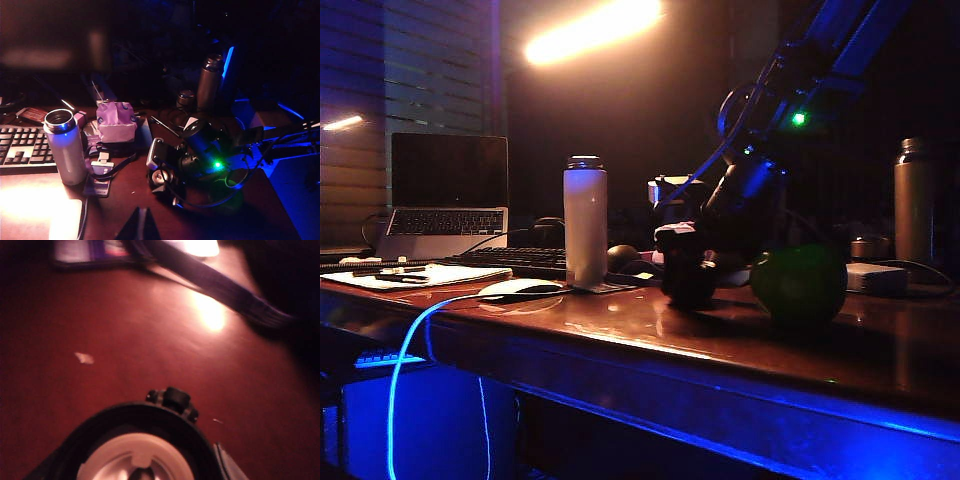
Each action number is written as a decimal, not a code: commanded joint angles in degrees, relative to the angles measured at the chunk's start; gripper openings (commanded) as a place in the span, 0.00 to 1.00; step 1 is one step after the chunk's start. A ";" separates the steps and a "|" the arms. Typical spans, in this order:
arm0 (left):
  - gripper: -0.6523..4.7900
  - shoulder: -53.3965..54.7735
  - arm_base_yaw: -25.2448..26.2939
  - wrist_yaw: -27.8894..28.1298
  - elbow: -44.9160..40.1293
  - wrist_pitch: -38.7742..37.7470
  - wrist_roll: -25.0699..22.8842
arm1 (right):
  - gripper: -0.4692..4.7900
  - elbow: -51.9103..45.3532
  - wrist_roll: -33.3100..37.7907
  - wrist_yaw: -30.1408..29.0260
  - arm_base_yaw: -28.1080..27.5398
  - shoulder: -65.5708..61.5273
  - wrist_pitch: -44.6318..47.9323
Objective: Stack the black thermos bottle cap from the table onto the green apple.
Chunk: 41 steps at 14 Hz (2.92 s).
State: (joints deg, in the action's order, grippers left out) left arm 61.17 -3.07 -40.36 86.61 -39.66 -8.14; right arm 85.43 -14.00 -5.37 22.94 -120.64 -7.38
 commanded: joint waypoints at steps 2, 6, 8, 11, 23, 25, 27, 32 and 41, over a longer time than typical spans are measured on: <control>0.11 -0.13 0.02 -0.20 0.28 0.74 -0.20 | 0.64 0.20 0.11 3.48 0.04 1.07 0.44; 0.11 -0.13 0.02 -0.20 0.28 0.70 -0.20 | 0.64 0.20 0.09 5.88 0.04 8.09 -2.23; 0.11 -0.15 0.02 -0.20 0.28 0.66 -0.09 | 0.64 0.20 0.09 5.84 0.04 13.42 -5.88; 0.11 -0.15 0.02 -0.24 0.28 0.57 0.02 | 0.64 0.20 0.04 5.88 0.02 21.92 -15.26; 0.11 -0.15 0.02 -0.48 0.28 0.33 0.02 | 0.64 0.02 -1.92 -0.79 0.00 28.41 -41.59; 0.11 -0.15 0.02 -0.48 0.28 0.33 0.02 | 0.64 -0.22 -4.20 -0.74 -0.04 28.46 -43.91; 0.11 -0.15 0.02 -0.48 0.28 0.33 0.02 | 0.64 -0.68 -4.52 -0.81 -0.39 28.44 -42.66; 0.11 -0.15 0.02 -0.66 0.28 0.26 0.02 | 0.64 -8.26 -5.62 -0.98 -1.51 28.46 -37.18; 0.11 -0.13 0.02 -0.66 0.28 -0.46 0.00 | 0.64 -13.53 -5.77 -0.77 -1.51 28.81 -28.87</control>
State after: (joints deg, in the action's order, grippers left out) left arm 61.17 -3.07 -40.53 86.61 -40.36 -8.12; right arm 71.85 -19.57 -6.11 21.39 -92.03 -37.08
